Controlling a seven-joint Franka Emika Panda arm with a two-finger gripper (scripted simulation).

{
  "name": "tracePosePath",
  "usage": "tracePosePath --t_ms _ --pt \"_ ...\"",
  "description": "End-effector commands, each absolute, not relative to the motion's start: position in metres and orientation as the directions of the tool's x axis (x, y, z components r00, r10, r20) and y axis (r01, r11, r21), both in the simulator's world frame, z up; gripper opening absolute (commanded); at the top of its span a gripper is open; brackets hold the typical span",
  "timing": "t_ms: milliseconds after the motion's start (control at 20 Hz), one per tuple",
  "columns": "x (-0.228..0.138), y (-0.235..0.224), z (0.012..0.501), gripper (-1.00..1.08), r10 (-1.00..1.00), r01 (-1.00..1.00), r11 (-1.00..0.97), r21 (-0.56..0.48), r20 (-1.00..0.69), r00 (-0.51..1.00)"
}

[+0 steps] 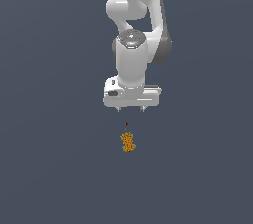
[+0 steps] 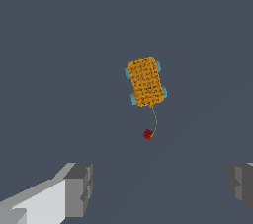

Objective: Pick up the object and move it to a goal position.

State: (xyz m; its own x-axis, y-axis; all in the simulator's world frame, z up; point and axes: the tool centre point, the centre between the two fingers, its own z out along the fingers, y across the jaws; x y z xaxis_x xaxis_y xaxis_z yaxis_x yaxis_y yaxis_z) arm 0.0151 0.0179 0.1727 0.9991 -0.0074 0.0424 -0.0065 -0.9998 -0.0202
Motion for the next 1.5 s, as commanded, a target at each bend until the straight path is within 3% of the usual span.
tracePosePath --t_ms 0,800,1450 --pt "0.02 0.017 0.165 1.0 0.01 0.01 -1.0 -0.017 0.039 0.999" --pt "0.062 0.003 0.08 1.0 0.189 0.189 -0.982 0.0 0.005 0.982" --pt "0.066 0.0 0.06 1.0 0.213 0.213 -0.977 0.0 -0.001 0.977"
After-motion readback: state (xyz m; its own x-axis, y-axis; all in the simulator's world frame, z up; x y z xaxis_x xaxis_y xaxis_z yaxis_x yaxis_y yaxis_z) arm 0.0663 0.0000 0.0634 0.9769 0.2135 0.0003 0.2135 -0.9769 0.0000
